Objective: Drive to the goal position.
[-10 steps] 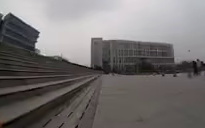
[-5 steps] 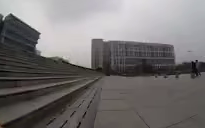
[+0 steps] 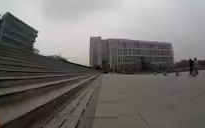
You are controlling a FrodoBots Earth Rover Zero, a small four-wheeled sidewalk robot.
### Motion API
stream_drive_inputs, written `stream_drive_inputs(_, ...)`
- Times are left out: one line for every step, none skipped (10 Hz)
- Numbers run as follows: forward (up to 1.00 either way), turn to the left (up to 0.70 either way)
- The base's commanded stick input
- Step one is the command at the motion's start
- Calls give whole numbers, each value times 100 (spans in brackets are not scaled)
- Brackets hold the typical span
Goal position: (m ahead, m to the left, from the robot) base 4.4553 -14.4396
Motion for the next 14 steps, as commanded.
stream_drive_inputs(70,0)
stream_drive_inputs(70,0)
stream_drive_inputs(70,0)
stream_drive_inputs(70,0)
stream_drive_inputs(70,0)
stream_drive_inputs(70,0)
stream_drive_inputs(70,0)
stream_drive_inputs(70,0)
stream_drive_inputs(70,0)
stream_drive_inputs(70,0)
stream_drive_inputs(70,0)
stream_drive_inputs(70,0)
stream_drive_inputs(70,0)
stream_drive_inputs(70,0)
